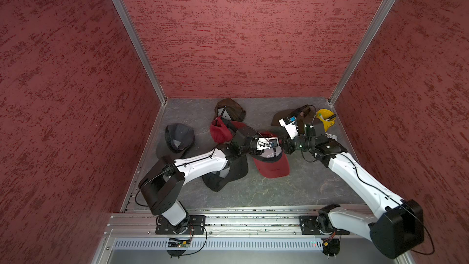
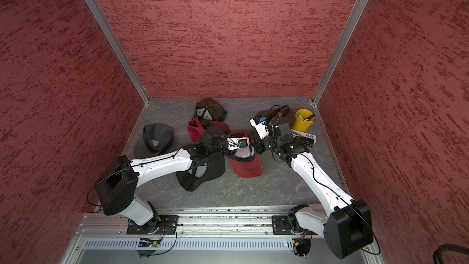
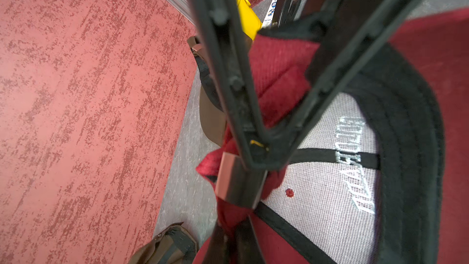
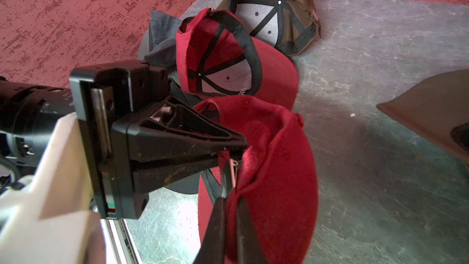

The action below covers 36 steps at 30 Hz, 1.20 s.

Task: Open the adjustable buckle of the baseball cap
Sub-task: Pick up the baseball cap from the center of the board.

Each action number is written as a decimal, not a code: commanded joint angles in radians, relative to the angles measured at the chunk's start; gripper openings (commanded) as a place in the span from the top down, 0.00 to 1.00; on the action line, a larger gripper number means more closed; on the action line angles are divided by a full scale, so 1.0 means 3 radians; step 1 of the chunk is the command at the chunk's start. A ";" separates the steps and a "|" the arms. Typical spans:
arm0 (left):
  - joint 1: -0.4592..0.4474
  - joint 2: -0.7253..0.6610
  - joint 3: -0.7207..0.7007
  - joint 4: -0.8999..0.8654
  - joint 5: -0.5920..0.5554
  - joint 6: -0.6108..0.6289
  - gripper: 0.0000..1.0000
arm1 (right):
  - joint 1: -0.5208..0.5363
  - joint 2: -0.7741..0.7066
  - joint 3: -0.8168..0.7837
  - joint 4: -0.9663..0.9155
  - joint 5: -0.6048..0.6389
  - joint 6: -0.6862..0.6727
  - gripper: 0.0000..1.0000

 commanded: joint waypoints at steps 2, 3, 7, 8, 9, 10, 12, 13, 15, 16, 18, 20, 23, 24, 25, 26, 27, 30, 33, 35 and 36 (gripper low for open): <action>-0.0024 -0.0181 0.0118 -0.0296 0.0116 -0.0273 1.00 | -0.0018 -0.0014 -0.0065 0.0275 -0.0003 -0.0002 0.76; -0.0022 -0.0212 0.0112 -0.0332 0.0142 -0.0350 1.00 | -0.0028 -0.0018 -0.0101 0.0333 -0.0010 0.0004 0.71; -0.0040 -0.0315 0.0107 -0.0433 0.0193 -0.0593 1.00 | -0.0056 -0.0045 -0.0173 0.0475 -0.0019 0.0023 0.50; -0.0040 -0.0337 0.0108 -0.0444 0.0201 -0.0655 1.00 | -0.0059 -0.0069 -0.0193 0.0523 -0.0012 0.0024 0.45; -0.0040 -0.0361 0.0115 -0.0458 0.0214 -0.0712 1.00 | -0.0060 -0.0114 -0.0233 0.0578 0.0002 0.0016 0.43; -0.0040 -0.0372 0.0127 -0.0481 0.0229 -0.0762 1.00 | -0.0059 -0.0160 -0.0265 0.0621 0.0017 -0.0004 0.41; -0.0035 -0.0394 0.0194 -0.0578 0.0262 -0.0870 1.00 | -0.0061 -0.0284 -0.0357 0.0741 0.0134 -0.0008 0.37; -0.0035 -0.0391 0.0236 -0.0637 0.0274 -0.0927 1.00 | -0.0062 -0.0351 -0.0405 0.0788 0.0195 -0.0021 0.35; -0.0026 -0.0400 0.0308 -0.0721 0.0295 -0.1034 1.00 | -0.0060 -0.0480 -0.0488 0.0858 0.0280 -0.0065 0.34; -0.0020 -0.0400 0.0342 -0.0761 0.0310 -0.1102 1.00 | -0.0062 -0.0555 -0.0532 0.0893 0.0333 -0.0086 0.34; 0.0010 -0.0407 0.0409 -0.0843 0.0371 -0.1222 1.00 | -0.0062 -0.0723 -0.0624 0.0983 0.0427 -0.0117 0.33; 0.0036 -0.0430 0.0468 -0.0920 0.0440 -0.1327 1.00 | -0.0058 -0.0939 -0.0762 0.1090 0.0556 -0.0166 0.31; 0.0047 -0.0453 0.0533 -0.0974 0.0507 -0.1453 1.00 | -0.0062 -0.1153 -0.0872 0.1119 0.0678 -0.0250 0.30; 0.0050 -0.0453 0.0571 -0.1009 0.0516 -0.1496 1.00 | -0.0060 -0.1211 -0.0897 0.1130 0.0687 -0.0263 0.30; 0.0052 -0.0443 0.0619 -0.1061 0.0524 -0.1541 1.00 | -0.0062 -0.1282 -0.0929 0.1167 0.0684 -0.0263 0.31; 0.0052 -0.0437 0.0660 -0.1098 0.0521 -0.1594 1.00 | -0.0062 -0.1353 -0.0970 0.1225 0.0669 -0.0254 0.31; 0.0052 -0.0436 0.0691 -0.1121 0.0525 -0.1637 1.00 | -0.0062 -0.1412 -0.1013 0.1287 0.0655 -0.0239 0.31; 0.0042 -0.0439 0.0783 -0.1178 0.0479 -0.1786 1.00 | -0.0062 -0.1510 -0.1145 0.1441 0.0591 -0.0227 0.31; 0.0033 -0.0442 0.0866 -0.1212 0.0452 -0.1950 1.00 | -0.0062 -0.1492 -0.1228 0.1536 0.0546 -0.0227 0.32; 0.0028 -0.0438 0.0915 -0.1232 0.0447 -0.2014 1.00 | -0.0057 -0.1473 -0.1259 0.1632 0.0518 -0.0224 0.33; 0.0023 -0.0431 0.0953 -0.1252 0.0439 -0.2054 1.00 | -0.0053 -0.1460 -0.1276 0.1707 0.0522 -0.0211 0.33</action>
